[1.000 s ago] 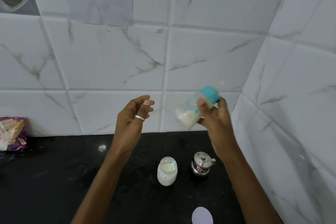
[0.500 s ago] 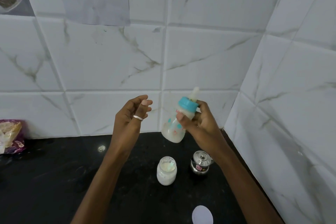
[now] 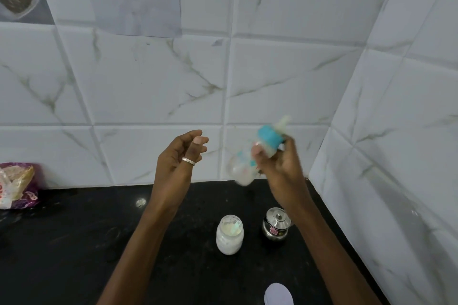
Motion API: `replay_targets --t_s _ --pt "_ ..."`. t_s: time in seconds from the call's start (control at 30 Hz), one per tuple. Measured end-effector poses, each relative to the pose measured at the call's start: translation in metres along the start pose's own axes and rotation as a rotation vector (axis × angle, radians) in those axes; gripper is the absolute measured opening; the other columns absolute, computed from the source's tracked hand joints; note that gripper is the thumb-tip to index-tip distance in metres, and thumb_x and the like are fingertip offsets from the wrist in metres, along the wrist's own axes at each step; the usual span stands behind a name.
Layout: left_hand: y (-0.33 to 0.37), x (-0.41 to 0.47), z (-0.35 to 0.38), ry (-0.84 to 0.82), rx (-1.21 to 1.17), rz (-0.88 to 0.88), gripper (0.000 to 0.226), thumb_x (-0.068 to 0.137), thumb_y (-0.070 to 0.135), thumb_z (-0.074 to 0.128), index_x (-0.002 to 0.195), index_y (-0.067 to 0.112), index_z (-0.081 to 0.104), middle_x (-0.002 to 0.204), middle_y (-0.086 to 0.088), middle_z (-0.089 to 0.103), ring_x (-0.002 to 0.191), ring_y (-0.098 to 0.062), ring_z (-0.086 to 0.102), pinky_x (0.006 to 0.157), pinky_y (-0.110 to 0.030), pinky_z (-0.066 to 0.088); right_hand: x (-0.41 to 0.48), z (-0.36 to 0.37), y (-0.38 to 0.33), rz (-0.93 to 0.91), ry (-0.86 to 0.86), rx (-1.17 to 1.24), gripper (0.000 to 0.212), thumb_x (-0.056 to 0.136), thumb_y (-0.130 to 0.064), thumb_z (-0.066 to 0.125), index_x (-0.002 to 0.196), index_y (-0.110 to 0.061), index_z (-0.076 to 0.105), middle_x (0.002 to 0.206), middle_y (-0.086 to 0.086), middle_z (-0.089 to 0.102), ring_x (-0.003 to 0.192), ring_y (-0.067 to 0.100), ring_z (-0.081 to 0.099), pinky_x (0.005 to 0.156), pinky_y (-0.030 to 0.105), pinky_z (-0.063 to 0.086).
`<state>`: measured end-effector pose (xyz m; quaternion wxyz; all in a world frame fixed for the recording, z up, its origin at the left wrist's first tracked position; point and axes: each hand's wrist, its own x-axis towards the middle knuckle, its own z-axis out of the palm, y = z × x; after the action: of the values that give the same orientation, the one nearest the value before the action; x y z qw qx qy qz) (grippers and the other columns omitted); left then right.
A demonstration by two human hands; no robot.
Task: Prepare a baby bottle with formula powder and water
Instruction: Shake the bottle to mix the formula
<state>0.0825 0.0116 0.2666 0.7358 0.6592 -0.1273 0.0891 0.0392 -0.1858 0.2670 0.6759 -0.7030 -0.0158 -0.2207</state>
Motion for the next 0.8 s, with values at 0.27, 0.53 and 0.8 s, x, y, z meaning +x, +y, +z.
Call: replay_targets --t_s 0.27,0.53,0.8 --pt "-0.002 0.001 0.002 -0.012 0.004 -0.006 0.042 0.091 0.044 0.058 0.123 0.018 0.067 0.112 0.005 0.076 0.102 -0.012 0.071 0.099 -0.038 0.055 0.008 -0.005 -0.003 -0.031 0.056 0.06 0.047 0.086 -0.042 0.072 0.123 -0.025 0.049 0.108 -0.008 0.074 0.1 0.01 0.074 0.082 0.034 0.062" --pt "-0.003 0.002 0.003 -0.008 0.001 -0.005 0.043 0.09 0.044 0.059 0.123 0.018 0.067 0.111 0.005 0.076 0.102 -0.011 0.071 0.098 -0.037 0.055 0.013 -0.01 -0.004 -0.007 0.099 0.207 0.046 0.085 -0.036 0.067 0.125 -0.021 0.049 0.11 -0.006 0.073 0.106 0.014 0.073 0.085 0.038 0.063" --pt "-0.002 0.005 0.004 -0.004 0.002 0.002 0.041 0.091 0.044 0.059 0.122 0.018 0.068 0.11 0.006 0.076 0.102 -0.012 0.071 0.097 -0.036 0.055 0.018 -0.006 -0.005 0.048 0.07 0.238 0.055 0.084 -0.036 0.066 0.13 -0.016 0.047 0.119 0.0 0.069 0.111 0.019 0.071 0.087 0.038 0.062"
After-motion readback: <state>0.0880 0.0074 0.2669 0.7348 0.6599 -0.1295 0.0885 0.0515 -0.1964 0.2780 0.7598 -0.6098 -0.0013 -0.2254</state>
